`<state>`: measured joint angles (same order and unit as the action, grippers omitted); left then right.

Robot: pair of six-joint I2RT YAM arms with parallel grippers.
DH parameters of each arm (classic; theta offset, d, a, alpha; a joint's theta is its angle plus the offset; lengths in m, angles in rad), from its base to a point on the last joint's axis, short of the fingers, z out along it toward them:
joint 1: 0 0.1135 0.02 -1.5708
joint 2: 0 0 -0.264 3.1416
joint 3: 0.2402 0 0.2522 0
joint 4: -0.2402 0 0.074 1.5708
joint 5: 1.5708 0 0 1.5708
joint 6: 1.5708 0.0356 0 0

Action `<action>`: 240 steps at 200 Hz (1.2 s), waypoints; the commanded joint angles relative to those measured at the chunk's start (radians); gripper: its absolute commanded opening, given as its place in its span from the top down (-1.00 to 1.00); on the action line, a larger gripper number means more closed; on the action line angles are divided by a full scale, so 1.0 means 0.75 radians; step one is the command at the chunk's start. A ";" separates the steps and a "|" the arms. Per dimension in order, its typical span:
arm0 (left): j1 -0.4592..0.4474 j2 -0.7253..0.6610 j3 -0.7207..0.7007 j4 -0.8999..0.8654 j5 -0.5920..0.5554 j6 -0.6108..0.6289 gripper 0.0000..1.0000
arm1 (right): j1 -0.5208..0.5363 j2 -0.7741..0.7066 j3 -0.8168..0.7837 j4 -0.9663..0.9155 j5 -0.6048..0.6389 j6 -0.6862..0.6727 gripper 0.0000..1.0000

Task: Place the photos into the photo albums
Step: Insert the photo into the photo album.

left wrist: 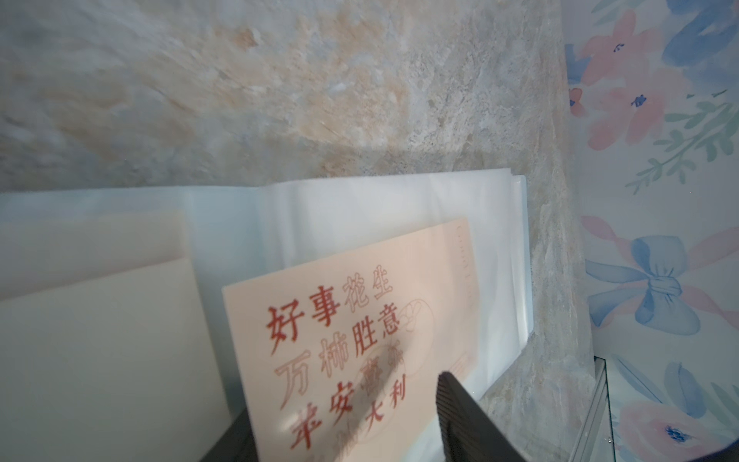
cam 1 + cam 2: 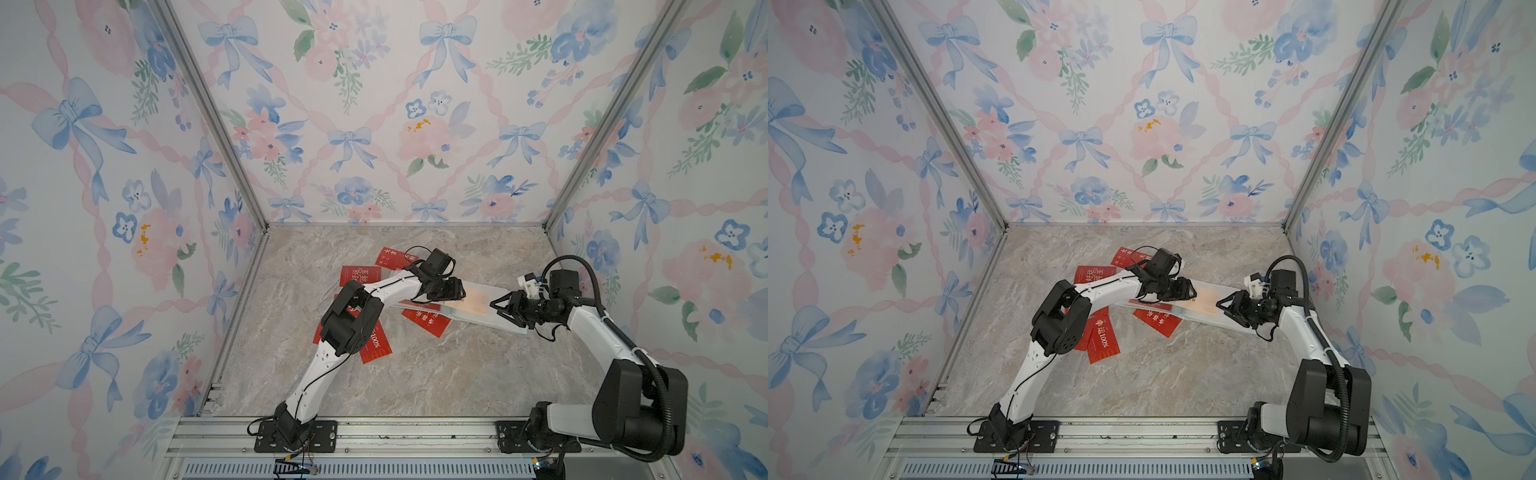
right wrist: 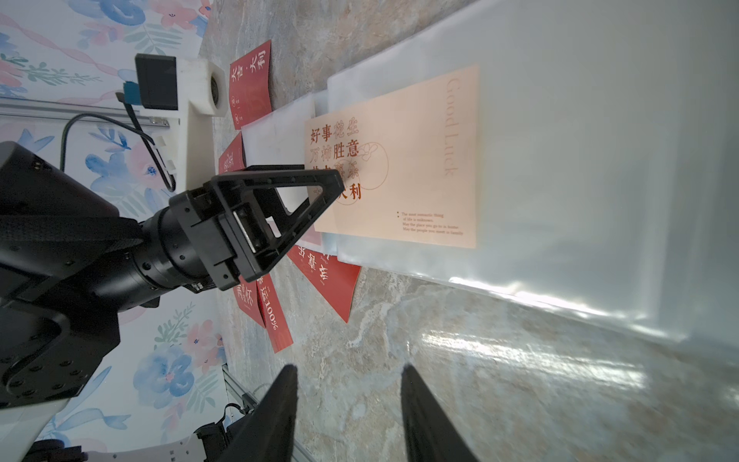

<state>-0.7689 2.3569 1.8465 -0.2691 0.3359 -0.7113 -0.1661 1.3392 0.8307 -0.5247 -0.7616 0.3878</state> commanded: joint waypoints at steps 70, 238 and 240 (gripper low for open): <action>-0.073 0.086 0.191 -0.204 -0.174 0.037 -0.28 | 0.016 -0.023 -0.013 -0.020 0.005 -0.012 0.13; -0.133 0.102 0.348 -0.417 -0.394 0.139 -0.25 | 0.027 -0.020 -0.004 -0.031 0.009 -0.016 0.13; -0.133 0.107 0.354 -0.418 -0.390 0.139 -0.25 | 0.027 -0.020 -0.004 -0.032 0.010 -0.016 0.13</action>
<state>-0.8608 2.3993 2.0655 -0.5388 0.0624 -0.6300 -0.1551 1.3327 0.8303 -0.5243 -0.7616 0.3878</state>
